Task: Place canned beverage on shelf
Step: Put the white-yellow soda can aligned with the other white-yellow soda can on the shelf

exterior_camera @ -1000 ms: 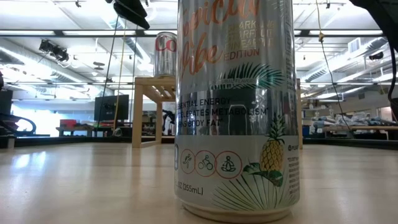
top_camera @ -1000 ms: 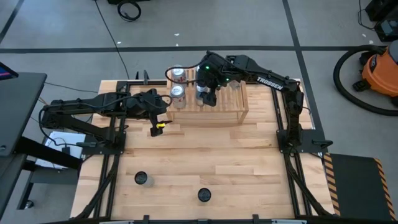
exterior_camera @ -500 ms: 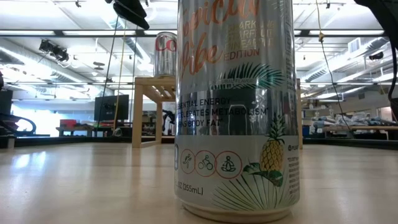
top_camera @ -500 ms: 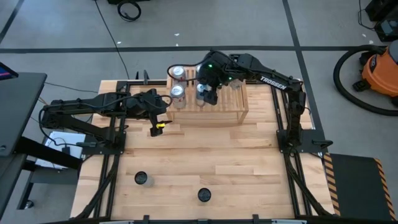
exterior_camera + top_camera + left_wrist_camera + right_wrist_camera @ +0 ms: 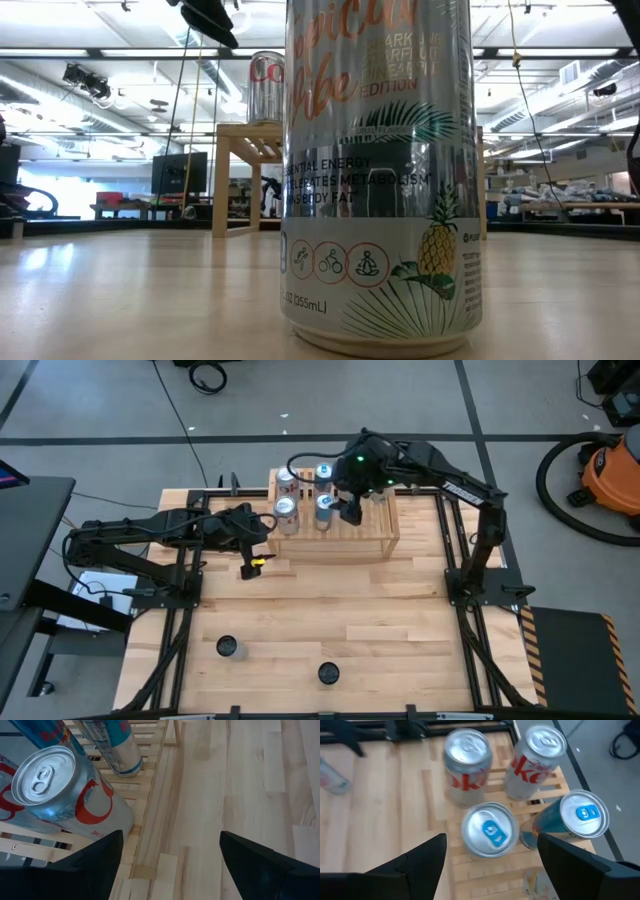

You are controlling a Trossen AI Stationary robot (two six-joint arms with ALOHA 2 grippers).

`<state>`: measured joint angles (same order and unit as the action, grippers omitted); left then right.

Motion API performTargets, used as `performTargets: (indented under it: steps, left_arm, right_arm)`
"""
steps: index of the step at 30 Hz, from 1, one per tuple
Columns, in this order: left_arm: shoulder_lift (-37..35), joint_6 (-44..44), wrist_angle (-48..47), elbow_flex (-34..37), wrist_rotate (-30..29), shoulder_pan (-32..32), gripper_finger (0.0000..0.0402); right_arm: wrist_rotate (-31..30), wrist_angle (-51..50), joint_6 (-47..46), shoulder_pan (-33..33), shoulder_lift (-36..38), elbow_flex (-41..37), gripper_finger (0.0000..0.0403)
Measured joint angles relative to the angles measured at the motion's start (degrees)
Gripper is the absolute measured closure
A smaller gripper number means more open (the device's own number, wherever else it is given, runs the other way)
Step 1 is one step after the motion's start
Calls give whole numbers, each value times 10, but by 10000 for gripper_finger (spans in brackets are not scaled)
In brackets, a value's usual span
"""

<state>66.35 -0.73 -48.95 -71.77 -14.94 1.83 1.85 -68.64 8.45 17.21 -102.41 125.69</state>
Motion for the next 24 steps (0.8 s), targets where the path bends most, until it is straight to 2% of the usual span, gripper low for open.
performTargets:
  steps: [5, 10, 17, 24]
  left_arm:
    - [0, 0, 0, 0, 0, 0, 67]
    - [0, 0, -8, 0, 0, -1, 67]
    - [0, 18, -8, 0, 3, -1, 67]
    - [0, 31, -8, 0, 64, -2, 67]
  right_arm:
    - [21, -8, 0, -15, 17, 0, 81]
    - [23, -63, -1, -42, 23, 0, 81]
    - [23, -120, -48, -99, 24, -6, 81]
    - [8, -137, -102, -182, 24, -7, 81]
